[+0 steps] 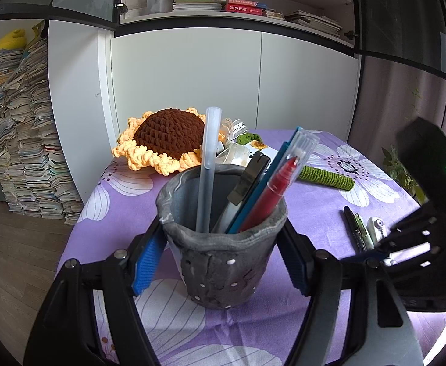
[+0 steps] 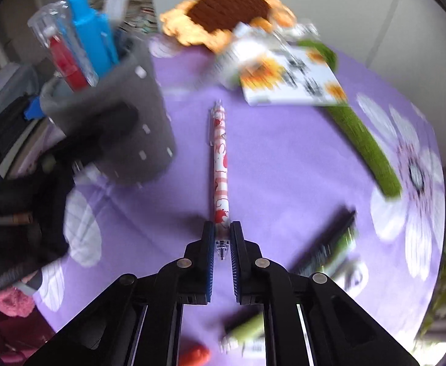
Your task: Organize stationery
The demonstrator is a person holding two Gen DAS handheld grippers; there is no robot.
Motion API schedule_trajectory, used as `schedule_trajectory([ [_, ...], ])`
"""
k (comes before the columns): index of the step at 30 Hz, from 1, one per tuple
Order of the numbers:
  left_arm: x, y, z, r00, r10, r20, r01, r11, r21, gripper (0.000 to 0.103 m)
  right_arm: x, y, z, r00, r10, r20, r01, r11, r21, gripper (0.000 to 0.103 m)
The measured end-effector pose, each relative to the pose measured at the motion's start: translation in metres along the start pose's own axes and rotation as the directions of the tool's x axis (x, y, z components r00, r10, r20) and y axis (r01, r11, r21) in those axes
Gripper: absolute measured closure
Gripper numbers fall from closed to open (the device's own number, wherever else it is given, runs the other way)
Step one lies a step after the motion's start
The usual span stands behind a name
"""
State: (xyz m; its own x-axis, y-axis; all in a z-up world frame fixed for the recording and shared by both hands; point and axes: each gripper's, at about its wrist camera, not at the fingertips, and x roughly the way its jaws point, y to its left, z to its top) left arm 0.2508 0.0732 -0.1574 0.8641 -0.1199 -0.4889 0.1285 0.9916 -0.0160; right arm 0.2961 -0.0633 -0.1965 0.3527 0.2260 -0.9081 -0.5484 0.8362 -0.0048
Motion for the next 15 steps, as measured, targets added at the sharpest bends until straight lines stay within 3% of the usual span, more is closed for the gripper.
schedule_trajectory([
  [3,0.001,0.0,0.0,1.0,0.0,-0.001,0.0,1.0,0.001,0.033,-0.008,-0.005,-0.024,0.999,-0.003,-0.039,0.004,0.999,0.036,0.092],
  [6,0.001,0.0,0.0,1.0,0.0,-0.001,0.0,1.0,0.0,0.033,-0.016,-0.007,-0.045,0.993,0.094,-0.076,-0.088,0.993,0.077,0.092],
  [8,0.001,0.0,0.0,1.0,0.0,-0.001,0.0,1.0,0.001,0.033,-0.023,-0.006,-0.049,0.995,0.074,-0.072,-0.069,0.995,0.072,0.088],
  [9,0.001,0.0,0.0,1.0,0.0,0.0,0.0,1.0,0.001,0.033,-0.027,-0.007,-0.047,0.998,0.041,-0.057,-0.037,0.997,0.071,0.085],
  [11,0.001,0.0,0.0,1.0,0.0,0.0,0.0,1.0,0.0,0.033,-0.036,-0.01,-0.037,1.0,0.006,-0.01,-0.005,0.997,0.078,0.067],
  [15,0.001,0.0,0.0,1.0,-0.001,0.0,0.001,1.0,0.0,0.033,-0.037,-0.018,-0.006,0.998,0.053,0.046,-0.057,0.994,0.096,0.062],
])
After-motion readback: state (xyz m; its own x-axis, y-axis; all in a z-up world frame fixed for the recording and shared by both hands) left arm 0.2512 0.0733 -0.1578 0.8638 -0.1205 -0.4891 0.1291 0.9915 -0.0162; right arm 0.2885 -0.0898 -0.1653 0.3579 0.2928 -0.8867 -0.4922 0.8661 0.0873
